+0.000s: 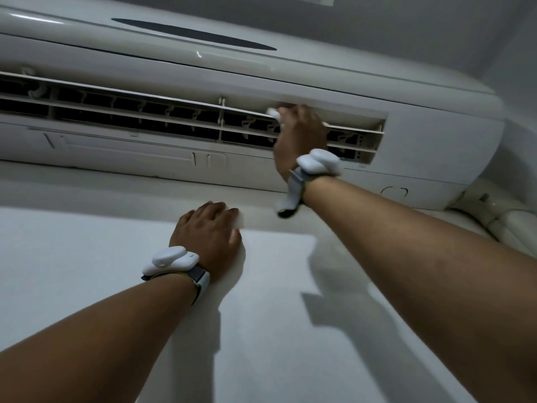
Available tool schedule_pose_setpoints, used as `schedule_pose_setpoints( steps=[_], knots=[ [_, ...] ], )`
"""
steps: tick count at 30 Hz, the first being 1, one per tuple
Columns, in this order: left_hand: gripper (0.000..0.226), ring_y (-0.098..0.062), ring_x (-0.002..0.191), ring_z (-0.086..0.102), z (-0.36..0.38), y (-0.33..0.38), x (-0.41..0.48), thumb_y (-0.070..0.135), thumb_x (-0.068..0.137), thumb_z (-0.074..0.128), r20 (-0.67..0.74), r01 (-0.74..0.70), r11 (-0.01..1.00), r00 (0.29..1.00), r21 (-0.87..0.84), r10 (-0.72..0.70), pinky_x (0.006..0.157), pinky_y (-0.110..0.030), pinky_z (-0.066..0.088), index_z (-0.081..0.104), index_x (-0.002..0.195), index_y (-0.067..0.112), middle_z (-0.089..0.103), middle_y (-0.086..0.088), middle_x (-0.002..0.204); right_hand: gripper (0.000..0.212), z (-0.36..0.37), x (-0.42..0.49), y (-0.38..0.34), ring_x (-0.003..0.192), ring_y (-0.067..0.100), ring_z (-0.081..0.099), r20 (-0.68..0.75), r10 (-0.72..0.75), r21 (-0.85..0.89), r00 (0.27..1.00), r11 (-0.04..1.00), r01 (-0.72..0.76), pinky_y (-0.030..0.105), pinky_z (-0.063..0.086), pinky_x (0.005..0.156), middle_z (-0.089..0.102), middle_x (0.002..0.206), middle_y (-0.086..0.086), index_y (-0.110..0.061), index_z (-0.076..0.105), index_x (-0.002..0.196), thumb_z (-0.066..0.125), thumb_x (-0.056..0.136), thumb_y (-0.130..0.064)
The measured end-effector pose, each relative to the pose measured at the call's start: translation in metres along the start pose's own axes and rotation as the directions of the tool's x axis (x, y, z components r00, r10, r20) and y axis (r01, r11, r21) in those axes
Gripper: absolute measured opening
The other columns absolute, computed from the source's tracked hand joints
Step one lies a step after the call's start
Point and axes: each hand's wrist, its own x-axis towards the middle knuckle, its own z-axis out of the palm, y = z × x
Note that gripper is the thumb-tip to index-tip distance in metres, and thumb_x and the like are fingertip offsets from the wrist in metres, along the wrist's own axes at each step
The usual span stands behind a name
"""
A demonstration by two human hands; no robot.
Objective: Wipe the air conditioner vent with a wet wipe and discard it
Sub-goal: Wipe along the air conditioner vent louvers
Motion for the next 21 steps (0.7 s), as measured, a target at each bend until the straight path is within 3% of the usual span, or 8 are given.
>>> schedule_pose_setpoints(
  steps=[5,9,13,18,21],
  knots=[
    [0.039,-0.020,0.117,0.049,0.001,0.001,-0.001,0.031,0.086,0.043,-0.032,0.016,1.000,0.999,-0.011,-0.016,0.098,-0.034,0.035,0.057,0.123,0.031,0.055,0.003,0.129,0.030,0.011,0.014,-0.053,0.112,0.027,0.051,0.060,-0.098,0.045,0.993,0.994,0.096,0.034,0.035,0.094,0.059,0.118,0.004,-0.022,0.058,0.118,0.036,0.098,-0.025],
    [0.047,-0.020,0.130,0.042,0.003,-0.001,0.000,0.036,0.088,0.036,-0.001,0.021,1.000,1.000,-0.003,-0.021,0.106,-0.035,0.029,0.052,0.132,0.032,0.048,0.002,0.142,0.028,0.011,0.016,-0.047,0.110,0.027,0.052,0.101,-0.190,-0.015,0.977,0.981,0.192,0.035,0.038,0.091,0.059,0.118,0.003,-0.023,0.056,0.120,0.042,0.096,-0.029],
    [0.043,-0.018,0.133,0.038,0.004,-0.001,0.000,0.033,0.092,0.042,-0.004,0.016,1.000,1.000,0.006,-0.016,0.107,-0.034,0.027,0.049,0.135,0.032,0.045,0.003,0.145,0.038,0.005,0.014,-0.021,0.109,0.030,0.052,0.095,-0.273,0.028,0.957,0.962,0.271,0.038,0.038,0.090,0.059,0.115,0.007,-0.028,0.050,0.131,0.039,0.096,-0.021],
    [0.044,-0.016,0.133,0.037,0.003,0.002,-0.001,0.033,0.092,0.041,-0.004,0.029,1.000,1.000,0.003,-0.029,0.108,-0.032,0.026,0.048,0.135,0.033,0.044,0.005,0.145,0.049,0.000,-0.002,0.028,0.109,0.031,0.050,0.020,-0.248,-0.005,0.969,0.969,0.248,0.037,0.036,0.089,0.059,0.117,0.008,-0.024,0.047,0.136,0.039,0.090,-0.008],
    [0.044,-0.016,0.134,0.036,0.003,0.000,0.000,0.034,0.093,0.041,-0.004,0.027,1.000,1.000,0.005,-0.027,0.108,-0.032,0.026,0.047,0.136,0.033,0.043,0.005,0.146,0.052,-0.004,-0.013,0.053,0.115,0.030,0.048,-0.019,-0.217,-0.044,0.976,0.975,0.216,0.039,0.031,0.103,0.057,0.125,0.010,-0.017,0.046,0.137,0.042,0.086,-0.006]
  ],
)
